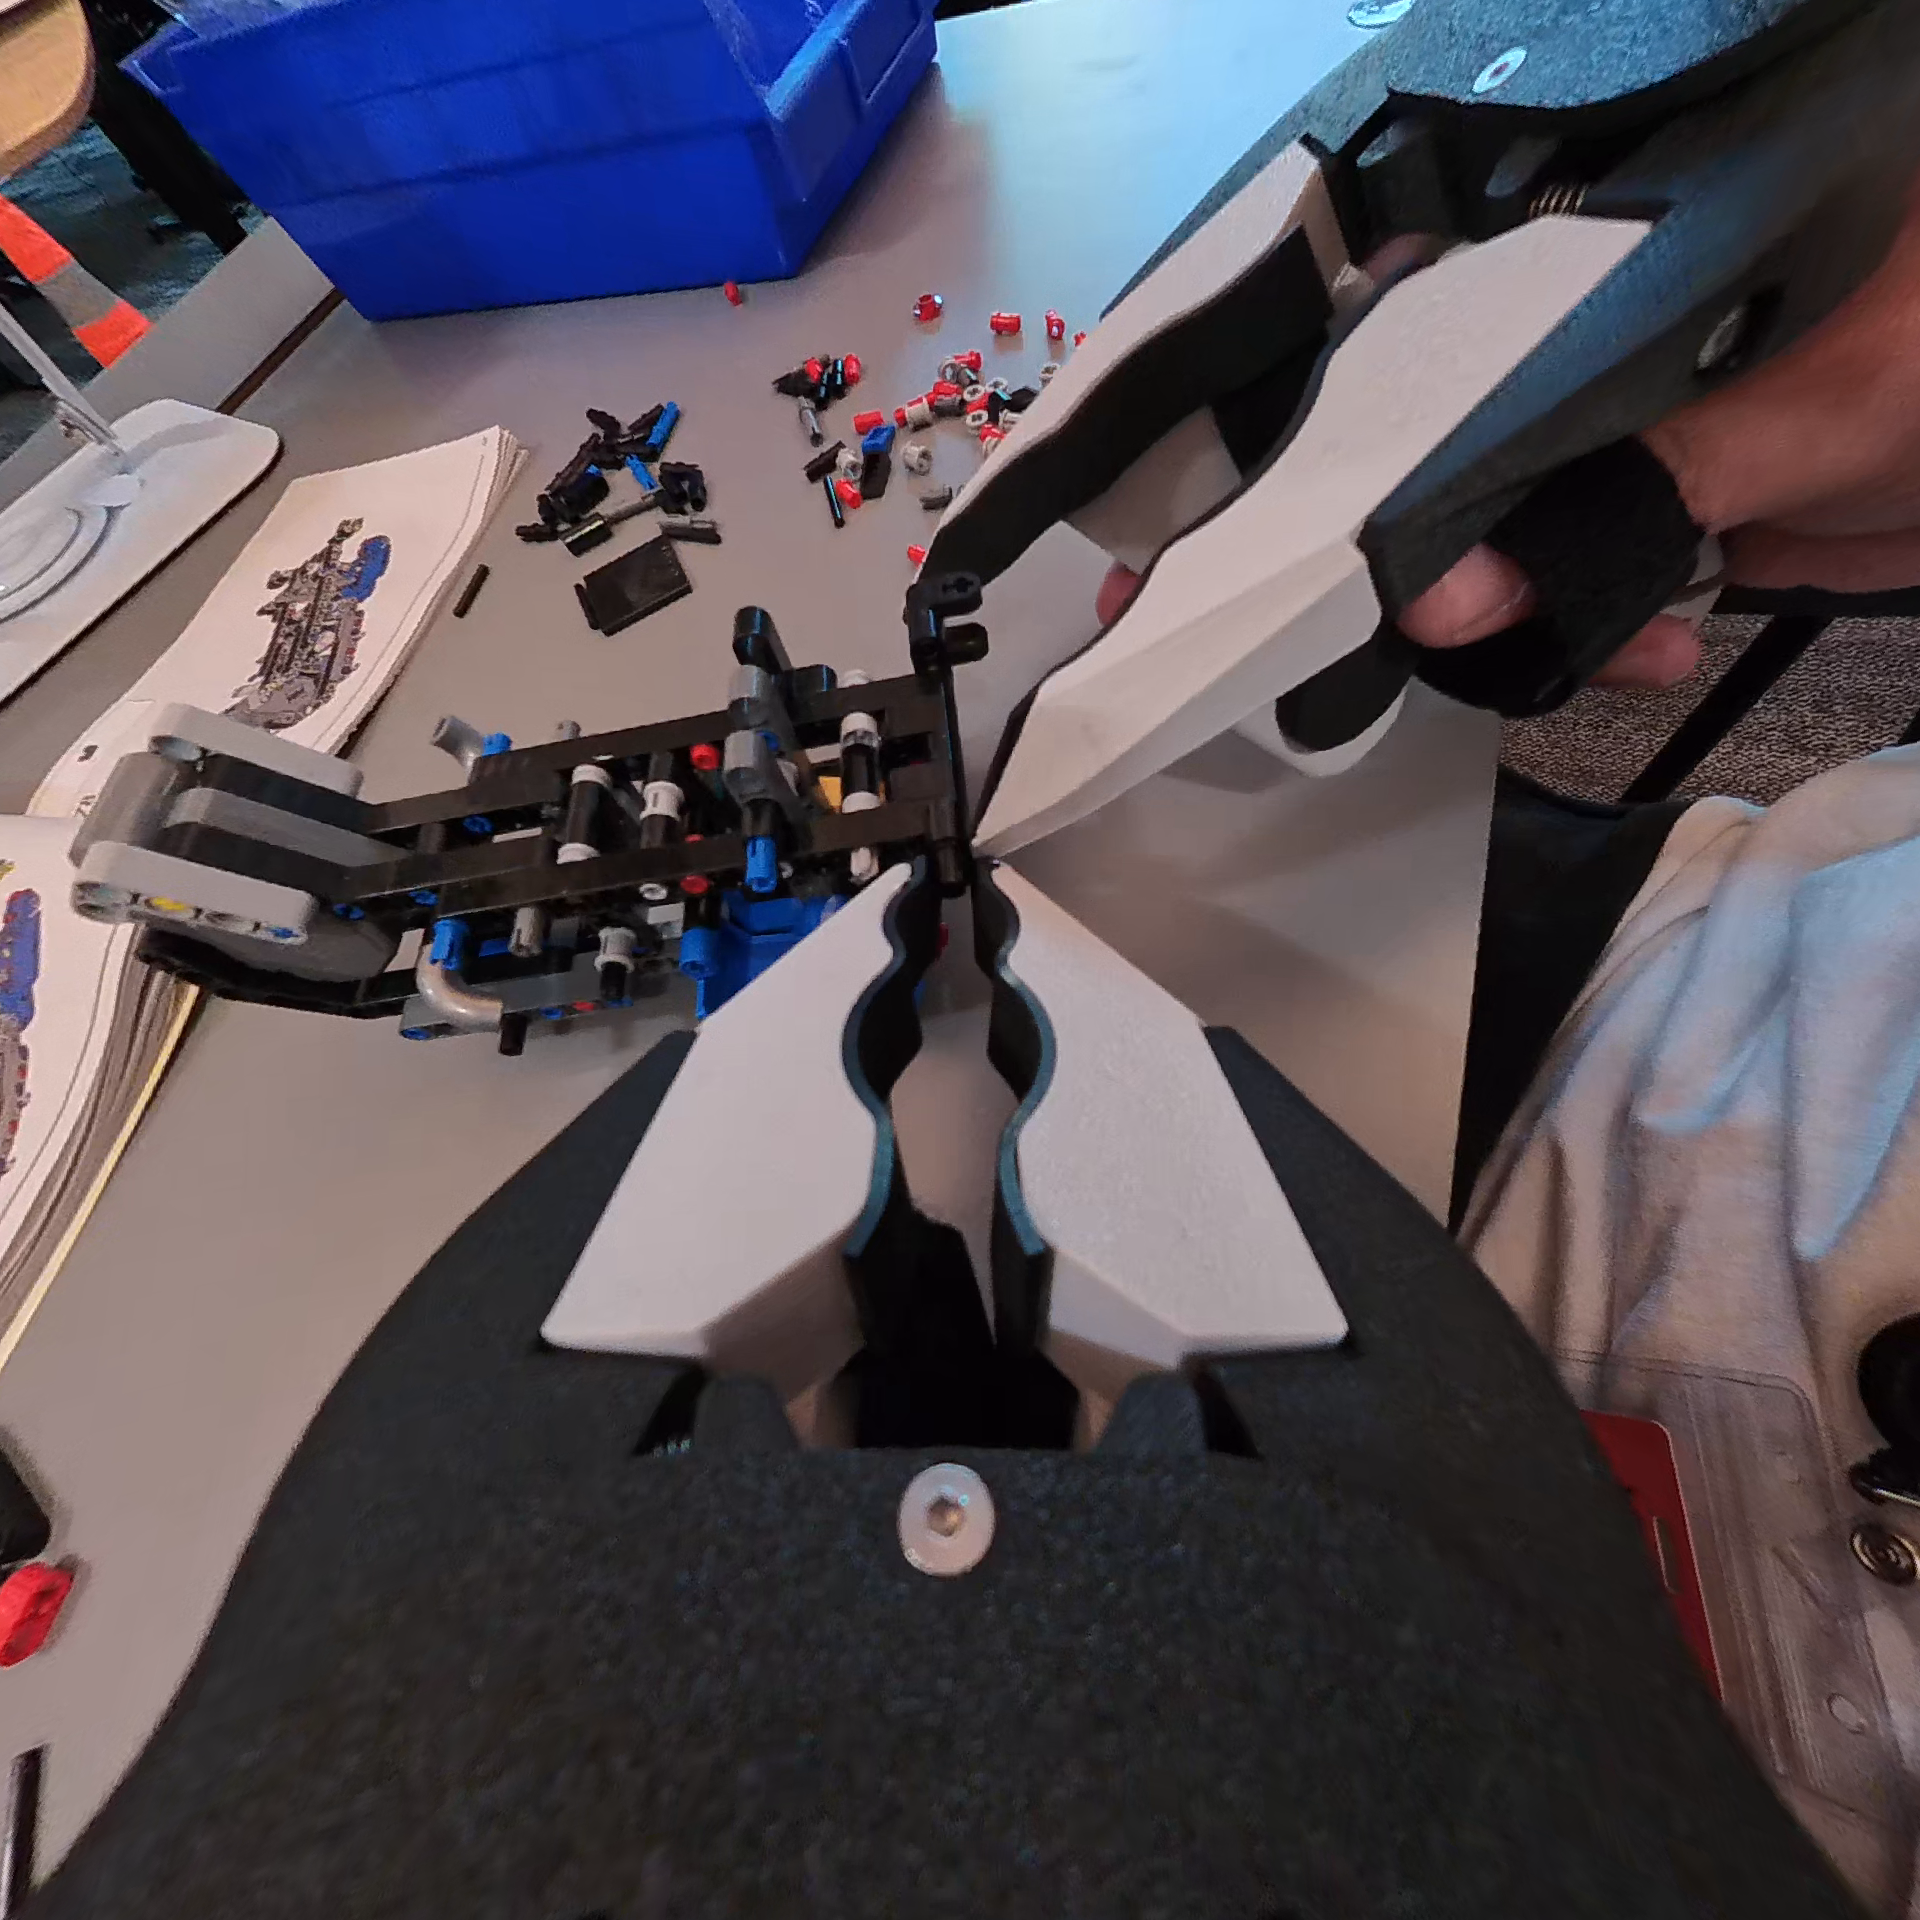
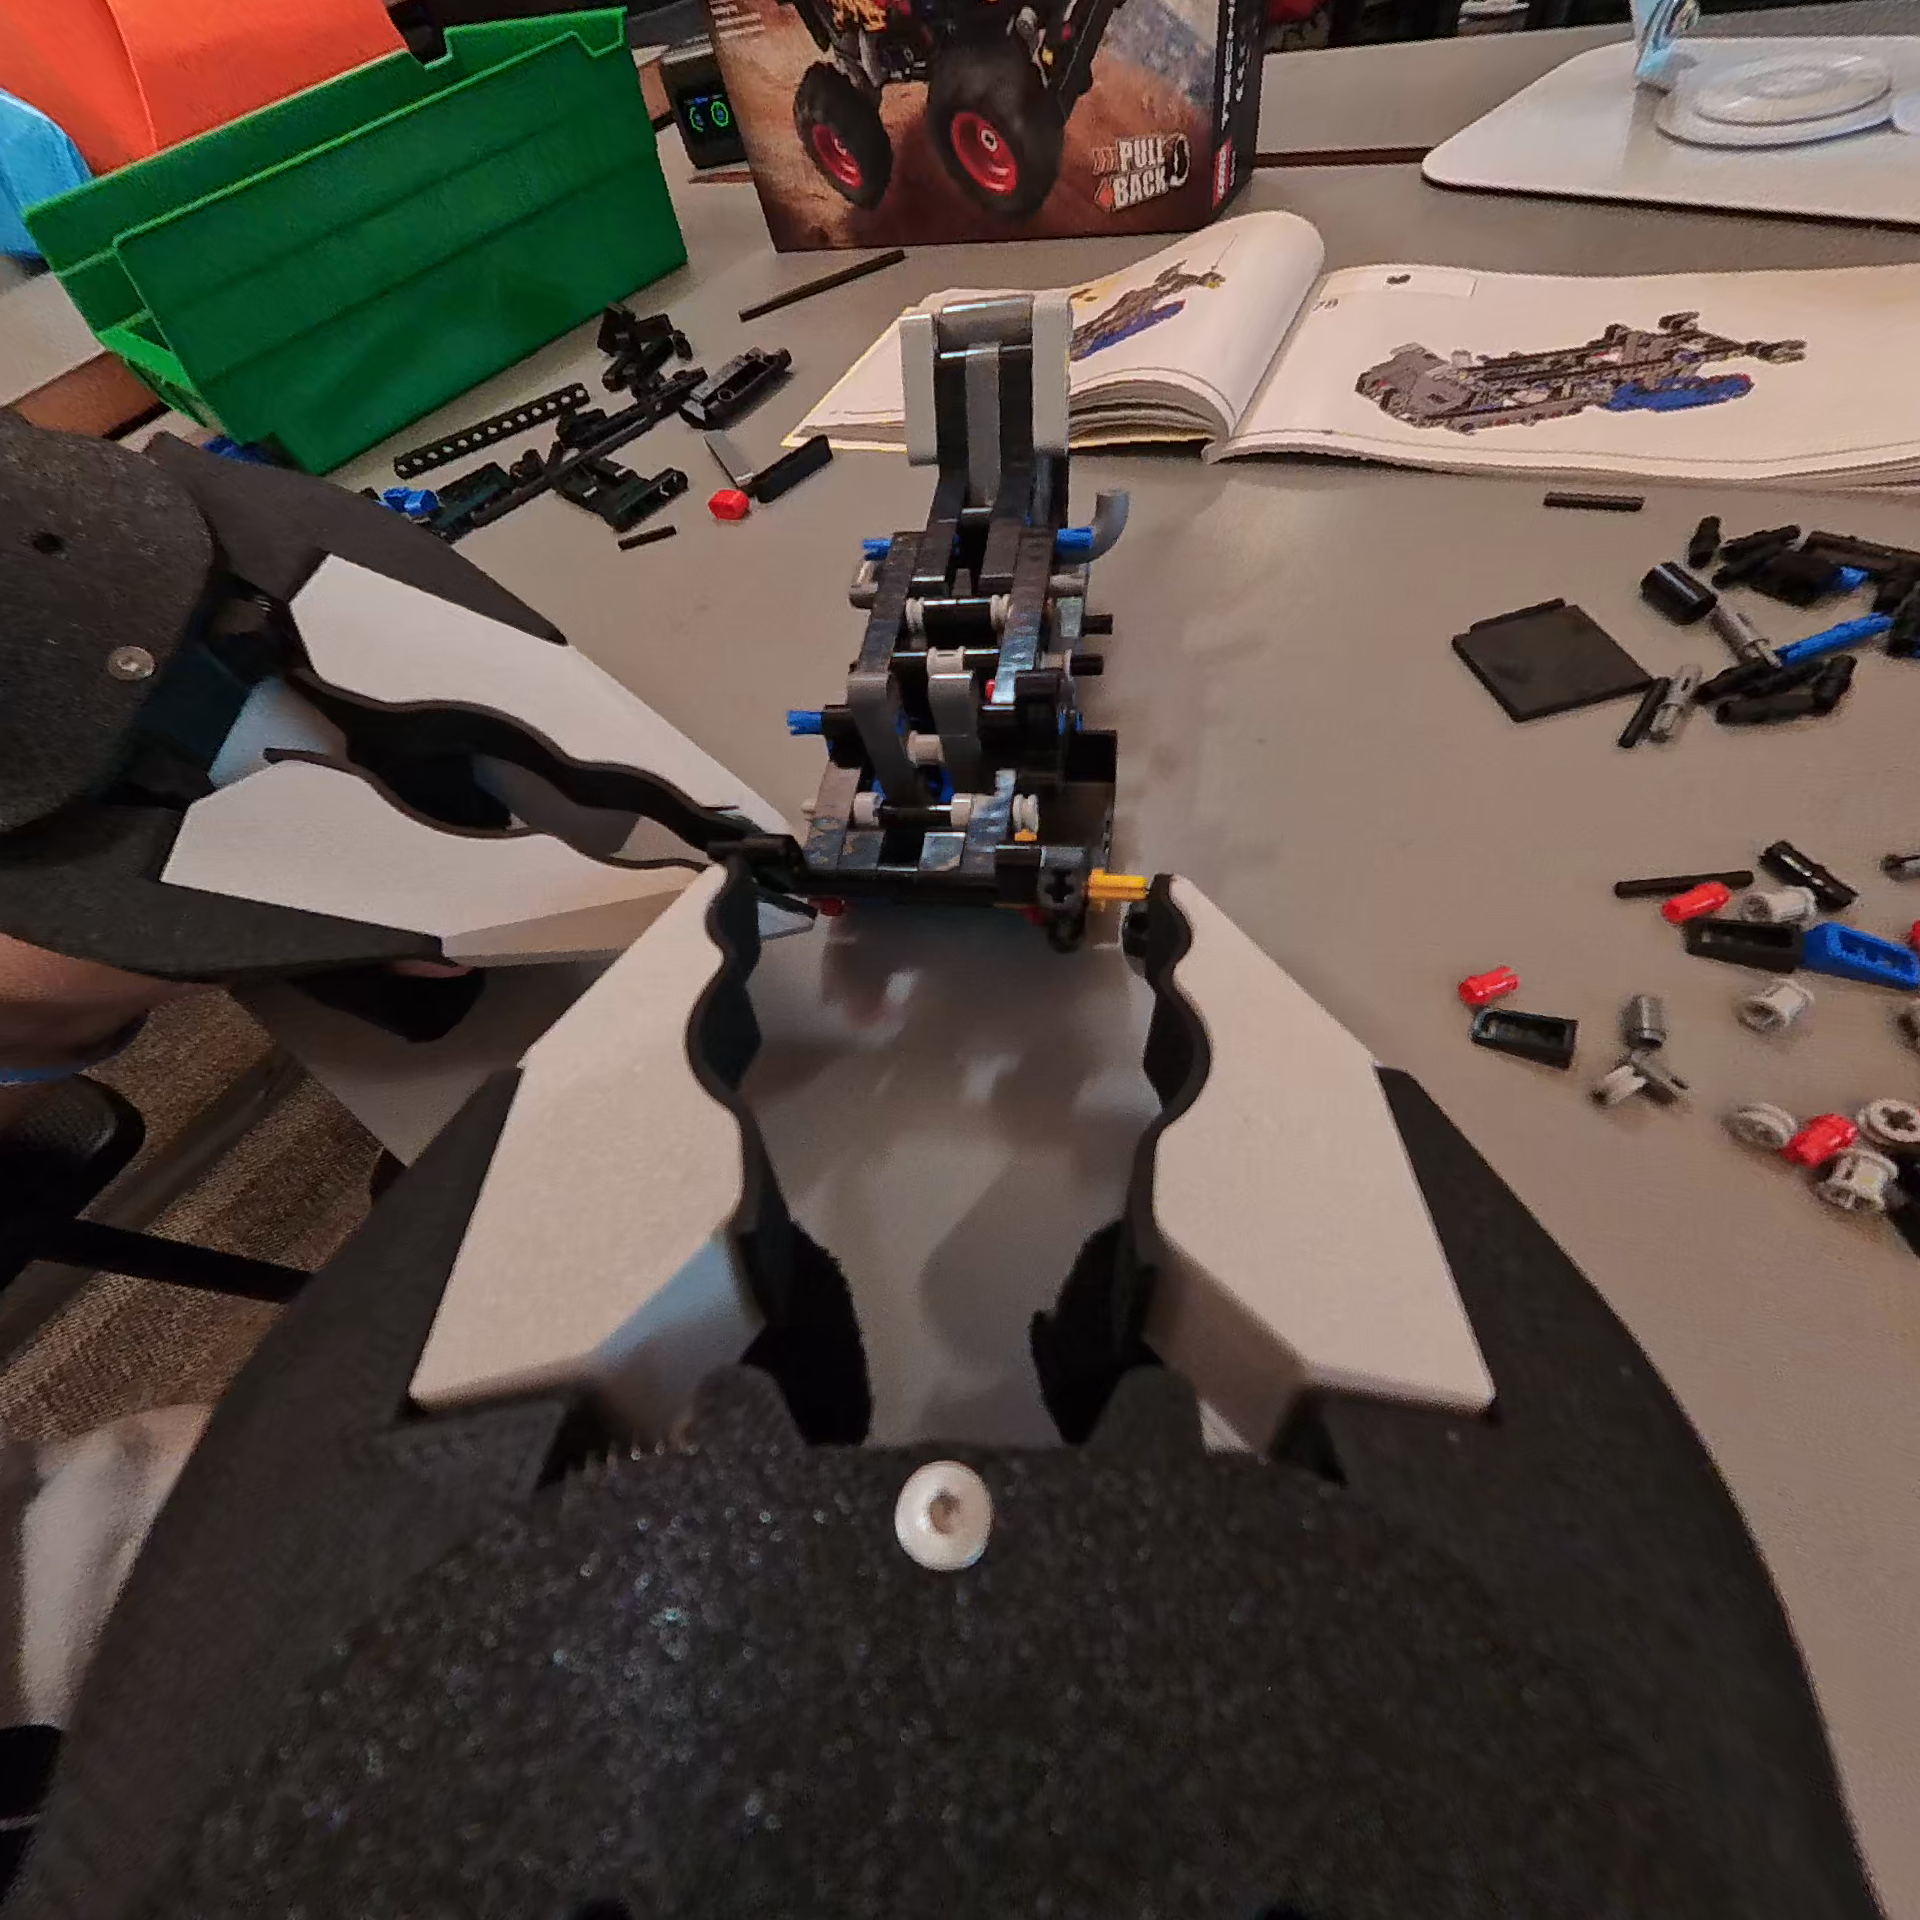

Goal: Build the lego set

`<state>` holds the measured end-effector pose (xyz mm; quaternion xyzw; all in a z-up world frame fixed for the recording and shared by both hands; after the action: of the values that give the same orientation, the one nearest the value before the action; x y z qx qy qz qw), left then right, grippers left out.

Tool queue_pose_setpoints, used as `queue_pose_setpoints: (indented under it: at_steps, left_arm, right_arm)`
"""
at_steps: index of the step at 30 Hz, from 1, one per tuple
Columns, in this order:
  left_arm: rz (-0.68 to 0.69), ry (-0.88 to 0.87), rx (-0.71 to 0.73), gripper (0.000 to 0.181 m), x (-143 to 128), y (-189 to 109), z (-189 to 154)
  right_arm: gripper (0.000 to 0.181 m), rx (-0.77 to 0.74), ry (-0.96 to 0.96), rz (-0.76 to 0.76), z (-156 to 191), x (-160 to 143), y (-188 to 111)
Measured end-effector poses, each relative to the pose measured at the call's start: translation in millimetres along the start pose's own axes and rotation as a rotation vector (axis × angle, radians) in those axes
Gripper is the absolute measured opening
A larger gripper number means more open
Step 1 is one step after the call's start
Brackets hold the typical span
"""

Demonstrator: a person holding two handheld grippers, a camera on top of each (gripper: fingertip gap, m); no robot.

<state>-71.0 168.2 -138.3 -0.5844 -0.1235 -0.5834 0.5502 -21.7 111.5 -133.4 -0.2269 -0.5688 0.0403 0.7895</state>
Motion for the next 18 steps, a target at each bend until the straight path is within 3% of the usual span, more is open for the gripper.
queue_pose_setpoints:
  at_steps: [18]
  left_arm:
    - [0.014,0.046,0.003,0.003,-1.0,1.4,-2.0]
  right_arm:
    - [0.072,0.001,-0.078,0.014,0.7,-1.5,0.3]
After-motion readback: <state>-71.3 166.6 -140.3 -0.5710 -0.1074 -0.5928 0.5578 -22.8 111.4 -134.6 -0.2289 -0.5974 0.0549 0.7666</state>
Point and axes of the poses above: each gripper's, where its closed fingertips meet, y out along the fingers, x out of its top, z = x × y across the jaws, the point moved 4 cm from there along -y, back along the fingers, and after that the axes turned 4 degrees about y, right-handed, at the moved point
